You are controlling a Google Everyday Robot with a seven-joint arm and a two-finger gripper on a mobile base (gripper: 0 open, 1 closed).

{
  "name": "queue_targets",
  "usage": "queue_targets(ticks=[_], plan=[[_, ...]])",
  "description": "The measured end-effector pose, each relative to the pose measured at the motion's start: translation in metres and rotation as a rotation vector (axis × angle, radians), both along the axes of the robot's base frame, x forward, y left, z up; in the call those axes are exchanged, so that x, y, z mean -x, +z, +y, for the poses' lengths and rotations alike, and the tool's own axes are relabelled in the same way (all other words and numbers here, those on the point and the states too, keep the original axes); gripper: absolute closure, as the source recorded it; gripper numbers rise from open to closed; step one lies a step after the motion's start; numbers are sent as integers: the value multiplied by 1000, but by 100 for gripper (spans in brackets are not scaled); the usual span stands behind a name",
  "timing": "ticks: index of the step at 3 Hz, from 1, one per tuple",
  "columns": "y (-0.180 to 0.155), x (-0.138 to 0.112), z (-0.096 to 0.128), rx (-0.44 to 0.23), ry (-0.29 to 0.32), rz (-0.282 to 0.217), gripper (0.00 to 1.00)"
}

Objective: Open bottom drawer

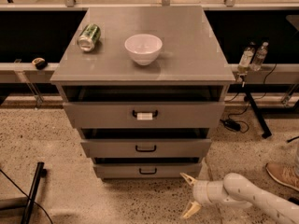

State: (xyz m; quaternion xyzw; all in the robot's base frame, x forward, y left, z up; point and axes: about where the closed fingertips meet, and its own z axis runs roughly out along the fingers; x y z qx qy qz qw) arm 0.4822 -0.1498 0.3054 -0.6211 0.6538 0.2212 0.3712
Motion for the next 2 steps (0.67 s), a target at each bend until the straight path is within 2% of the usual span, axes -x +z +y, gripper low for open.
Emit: queue_targets(ticks=[1,2], plan=[[-1,-4,3,7,18,4,0],[-22,-31,0,51,38,5,0]])
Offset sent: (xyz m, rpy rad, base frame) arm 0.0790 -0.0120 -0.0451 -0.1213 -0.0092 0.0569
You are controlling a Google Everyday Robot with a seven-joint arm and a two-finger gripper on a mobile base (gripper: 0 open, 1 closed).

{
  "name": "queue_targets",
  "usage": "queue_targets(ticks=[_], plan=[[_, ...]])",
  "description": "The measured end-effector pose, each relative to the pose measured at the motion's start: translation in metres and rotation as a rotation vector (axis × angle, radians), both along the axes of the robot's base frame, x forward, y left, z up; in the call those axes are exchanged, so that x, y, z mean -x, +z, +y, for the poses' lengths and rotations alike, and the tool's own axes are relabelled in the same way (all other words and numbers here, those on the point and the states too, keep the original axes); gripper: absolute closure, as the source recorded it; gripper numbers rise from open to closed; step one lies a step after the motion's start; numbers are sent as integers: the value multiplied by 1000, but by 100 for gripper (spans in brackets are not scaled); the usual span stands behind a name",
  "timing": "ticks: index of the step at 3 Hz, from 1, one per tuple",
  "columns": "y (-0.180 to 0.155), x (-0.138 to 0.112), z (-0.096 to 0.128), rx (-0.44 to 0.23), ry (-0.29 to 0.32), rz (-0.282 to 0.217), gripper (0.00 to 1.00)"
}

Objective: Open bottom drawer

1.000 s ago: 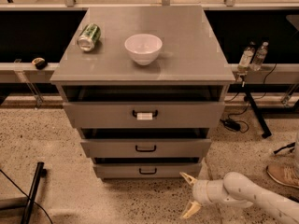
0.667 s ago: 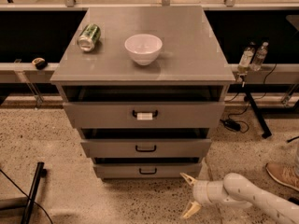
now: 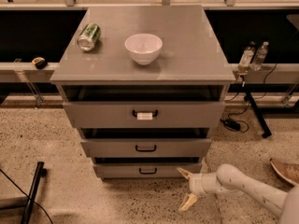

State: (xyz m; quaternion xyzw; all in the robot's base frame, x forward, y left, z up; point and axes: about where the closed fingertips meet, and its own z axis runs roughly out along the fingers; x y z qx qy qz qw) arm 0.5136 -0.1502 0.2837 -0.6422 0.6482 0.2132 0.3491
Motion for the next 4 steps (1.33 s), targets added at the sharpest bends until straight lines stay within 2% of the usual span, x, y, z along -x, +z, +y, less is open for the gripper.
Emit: queue_targets(ticks=[1,2,3,4], plan=[[-24,-39,0,33,17,-55,0],[-39,-57,-3,46,8,-95,0],[-53,-73,2,89,13,-121,0],[-72,-97,11,158,18,-124,0]])
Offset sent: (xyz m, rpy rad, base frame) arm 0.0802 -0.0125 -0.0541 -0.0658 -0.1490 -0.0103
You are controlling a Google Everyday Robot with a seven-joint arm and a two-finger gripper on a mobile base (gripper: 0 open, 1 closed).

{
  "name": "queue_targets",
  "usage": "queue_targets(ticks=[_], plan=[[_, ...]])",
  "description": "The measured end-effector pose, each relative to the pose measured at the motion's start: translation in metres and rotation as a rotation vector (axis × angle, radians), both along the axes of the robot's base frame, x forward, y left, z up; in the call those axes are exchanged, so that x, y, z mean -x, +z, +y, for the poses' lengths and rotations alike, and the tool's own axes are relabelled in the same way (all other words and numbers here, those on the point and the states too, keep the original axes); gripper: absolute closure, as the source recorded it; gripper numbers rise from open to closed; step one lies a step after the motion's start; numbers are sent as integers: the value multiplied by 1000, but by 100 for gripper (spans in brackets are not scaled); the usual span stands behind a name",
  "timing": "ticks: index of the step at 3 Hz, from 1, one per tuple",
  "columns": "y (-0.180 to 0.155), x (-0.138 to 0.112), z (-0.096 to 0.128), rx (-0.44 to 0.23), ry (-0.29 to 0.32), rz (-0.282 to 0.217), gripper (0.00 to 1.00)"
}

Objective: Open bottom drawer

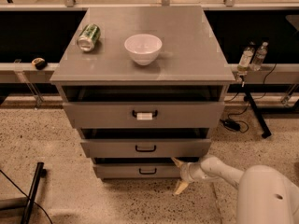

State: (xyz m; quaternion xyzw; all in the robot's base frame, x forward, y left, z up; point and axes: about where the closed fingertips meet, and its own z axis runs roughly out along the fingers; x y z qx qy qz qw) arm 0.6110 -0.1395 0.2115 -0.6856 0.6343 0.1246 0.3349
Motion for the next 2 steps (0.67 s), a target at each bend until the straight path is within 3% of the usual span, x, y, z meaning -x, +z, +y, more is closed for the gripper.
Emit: queue_targets(ticks=[1,2], plan=[[-11,-15,3,9,-1,12,0],[-21,-22,2,12,-21,21,9]])
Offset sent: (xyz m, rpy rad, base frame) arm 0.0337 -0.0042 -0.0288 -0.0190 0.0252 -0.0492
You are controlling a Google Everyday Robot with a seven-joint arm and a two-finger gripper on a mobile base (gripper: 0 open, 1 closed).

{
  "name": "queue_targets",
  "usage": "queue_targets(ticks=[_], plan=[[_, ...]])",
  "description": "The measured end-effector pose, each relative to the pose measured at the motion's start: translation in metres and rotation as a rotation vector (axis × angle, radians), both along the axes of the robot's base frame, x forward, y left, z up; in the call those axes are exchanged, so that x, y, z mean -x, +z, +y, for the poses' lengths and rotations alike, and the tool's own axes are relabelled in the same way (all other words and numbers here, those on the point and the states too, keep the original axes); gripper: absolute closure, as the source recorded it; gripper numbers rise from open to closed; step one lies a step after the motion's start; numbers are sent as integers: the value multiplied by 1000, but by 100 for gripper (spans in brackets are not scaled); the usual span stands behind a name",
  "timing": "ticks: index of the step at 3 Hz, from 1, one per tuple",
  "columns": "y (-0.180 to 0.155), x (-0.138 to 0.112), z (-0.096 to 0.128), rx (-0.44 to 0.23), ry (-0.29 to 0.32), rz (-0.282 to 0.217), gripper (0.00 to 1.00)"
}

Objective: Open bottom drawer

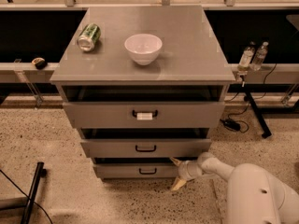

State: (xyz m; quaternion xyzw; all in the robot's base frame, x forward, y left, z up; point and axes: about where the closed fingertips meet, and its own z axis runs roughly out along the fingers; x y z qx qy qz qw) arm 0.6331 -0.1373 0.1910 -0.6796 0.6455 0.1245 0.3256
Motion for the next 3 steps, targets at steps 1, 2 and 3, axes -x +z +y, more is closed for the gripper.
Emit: queue_targets(ticks=[1,2,3], plan=[[2,1,-5,20,-16,0,16],[5,9,-4,38,-12,12,36],[4,13,0,55,5,30,35]])
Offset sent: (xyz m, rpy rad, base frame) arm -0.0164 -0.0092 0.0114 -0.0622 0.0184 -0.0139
